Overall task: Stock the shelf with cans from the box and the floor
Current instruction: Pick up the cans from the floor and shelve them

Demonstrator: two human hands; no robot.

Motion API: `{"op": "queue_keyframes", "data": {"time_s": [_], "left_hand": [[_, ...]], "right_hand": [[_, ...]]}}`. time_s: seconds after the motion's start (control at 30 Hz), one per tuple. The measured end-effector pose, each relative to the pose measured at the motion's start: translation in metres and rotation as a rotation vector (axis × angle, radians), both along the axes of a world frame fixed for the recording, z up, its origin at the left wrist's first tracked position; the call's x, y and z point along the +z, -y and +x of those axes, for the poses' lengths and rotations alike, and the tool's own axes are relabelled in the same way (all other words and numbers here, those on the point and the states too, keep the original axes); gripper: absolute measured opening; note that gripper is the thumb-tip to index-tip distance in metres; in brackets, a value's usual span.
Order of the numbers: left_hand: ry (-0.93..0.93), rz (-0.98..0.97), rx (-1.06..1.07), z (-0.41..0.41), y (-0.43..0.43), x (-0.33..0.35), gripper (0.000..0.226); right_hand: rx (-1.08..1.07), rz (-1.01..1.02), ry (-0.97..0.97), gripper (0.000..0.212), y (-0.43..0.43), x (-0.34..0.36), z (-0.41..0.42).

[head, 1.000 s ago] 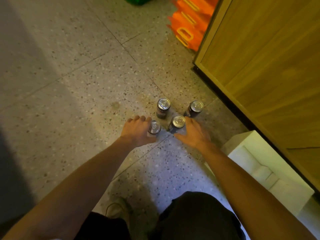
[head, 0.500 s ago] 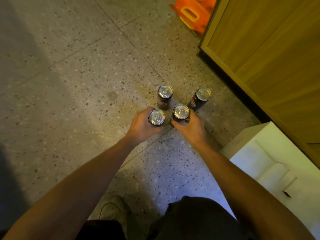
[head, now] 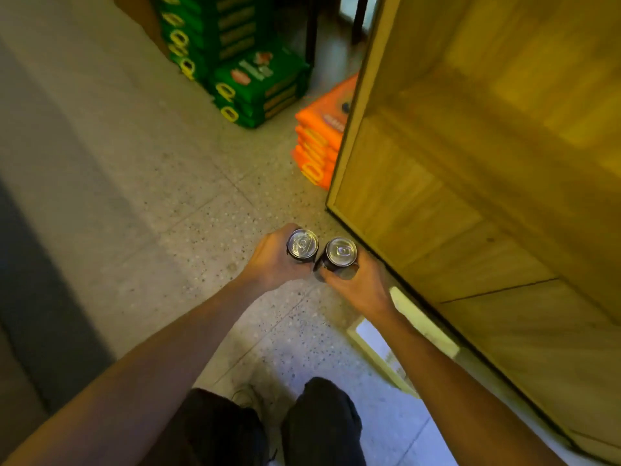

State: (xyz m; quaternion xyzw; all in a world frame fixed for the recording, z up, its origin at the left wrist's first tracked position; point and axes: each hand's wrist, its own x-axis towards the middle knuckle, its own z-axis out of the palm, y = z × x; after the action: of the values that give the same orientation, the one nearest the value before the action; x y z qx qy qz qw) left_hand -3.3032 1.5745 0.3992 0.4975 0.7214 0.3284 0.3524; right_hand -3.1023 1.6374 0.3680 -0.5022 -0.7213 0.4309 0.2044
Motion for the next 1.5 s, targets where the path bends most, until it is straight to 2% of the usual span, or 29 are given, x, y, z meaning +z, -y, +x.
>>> {"op": "queue_keyframes", "data": {"time_s": [0.13, 0.23, 0.37, 0.5, 0.7, 0.83, 0.97, 1.1, 1.23, 1.37, 1.5], "left_hand": [[-0.037, 0.016, -0.099, 0.02, -0.02, 0.169, 0.051], [-0.022, 0.047, -0.176, 0.039, -0.036, 0.268, 0.048], [-0.036, 0.068, -0.28, 0.066, -0.057, 0.362, 0.05], [-0.041, 0.125, -0.395, 0.095, -0.087, 0.427, 0.054], [0.019, 0.205, -0.473, 0.143, -0.135, 0.483, 0.063], [0.111, 0.287, -0.505, 0.171, -0.165, 0.505, 0.059], [0.188, 0.353, -0.539, 0.191, -0.202, 0.524, 0.059], [0.241, 0.394, -0.597, 0.204, -0.244, 0.54, 0.054], [0.276, 0.394, -0.636, 0.214, -0.288, 0.553, 0.053], [0.365, 0.39, -0.667, 0.223, -0.326, 0.555, 0.057], [0.378, 0.38, -0.657, 0.23, -0.349, 0.547, 0.056]], "right_hand": [[-0.04, 0.084, 0.019, 0.058, 0.003, 0.158, 0.024], [-0.08, 0.092, -0.01, 0.054, 0.002, 0.252, 0.046], [-0.142, 0.12, 0.011, 0.052, -0.005, 0.346, 0.079], [-0.237, 0.154, 0.035, 0.05, -0.025, 0.408, 0.112], [-0.369, 0.255, -0.07, 0.053, -0.067, 0.471, 0.157], [-0.463, 0.347, -0.112, 0.06, -0.094, 0.503, 0.179], [-0.523, 0.353, -0.158, 0.039, -0.12, 0.524, 0.196], [-0.596, 0.346, -0.196, 0.051, -0.151, 0.539, 0.203], [-0.659, 0.399, -0.196, 0.046, -0.181, 0.542, 0.207], [-0.709, 0.392, -0.162, 0.051, -0.208, 0.541, 0.211], [-0.743, 0.39, -0.173, 0.05, -0.222, 0.541, 0.212]]}}
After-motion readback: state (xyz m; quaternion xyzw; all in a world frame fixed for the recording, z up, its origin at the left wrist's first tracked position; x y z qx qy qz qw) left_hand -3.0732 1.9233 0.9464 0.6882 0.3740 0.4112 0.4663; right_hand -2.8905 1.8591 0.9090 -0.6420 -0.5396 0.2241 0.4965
